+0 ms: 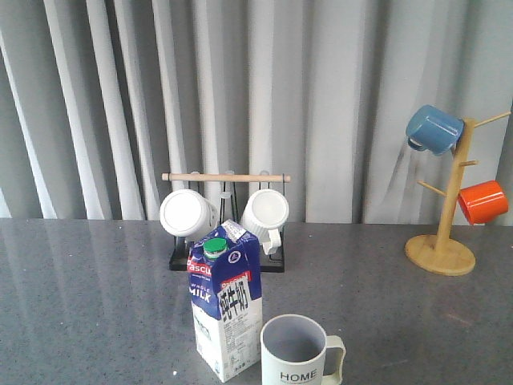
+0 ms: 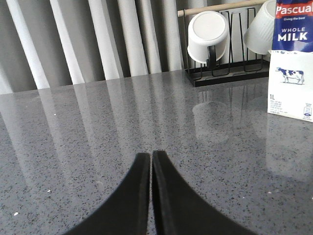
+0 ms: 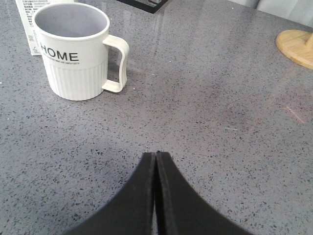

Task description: Place milk next to cup

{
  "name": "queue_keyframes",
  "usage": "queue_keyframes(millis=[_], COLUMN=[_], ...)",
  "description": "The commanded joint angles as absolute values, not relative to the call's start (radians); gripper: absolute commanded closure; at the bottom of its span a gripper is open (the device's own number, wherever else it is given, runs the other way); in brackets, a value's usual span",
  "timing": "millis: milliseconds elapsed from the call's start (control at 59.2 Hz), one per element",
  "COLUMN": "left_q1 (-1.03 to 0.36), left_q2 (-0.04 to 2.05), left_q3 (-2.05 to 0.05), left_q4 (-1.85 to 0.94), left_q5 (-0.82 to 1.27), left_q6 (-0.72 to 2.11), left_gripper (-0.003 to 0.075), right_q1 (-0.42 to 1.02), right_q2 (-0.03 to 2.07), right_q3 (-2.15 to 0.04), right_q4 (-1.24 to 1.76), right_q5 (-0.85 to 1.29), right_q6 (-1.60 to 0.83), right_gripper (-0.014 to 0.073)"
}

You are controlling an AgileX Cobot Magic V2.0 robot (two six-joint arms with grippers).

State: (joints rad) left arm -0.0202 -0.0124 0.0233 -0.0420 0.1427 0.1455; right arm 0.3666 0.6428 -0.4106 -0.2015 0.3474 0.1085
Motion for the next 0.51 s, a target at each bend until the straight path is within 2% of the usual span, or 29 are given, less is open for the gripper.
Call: queue_keyframes(millis=[0, 490], left_q1=[-0.022, -0.022], left_q2=[-0.022, -0.022], left_q3=[0.003, -0.004], left_q4=[0.040, 0.054], left_q5=[0.084, 0.098], left_q6=[0.039, 0.013], left_gripper=[0.0727, 0.0727], right_q1=[0.367, 0.367], right_q2=[0.640, 0.640], right_q3=[-0.438, -0.438], right_q4=[-0.214, -0.214], right_q5=[0.284, 0.284], right_q6=[0.106, 0.106], right_gripper=[0.0598, 0.0598])
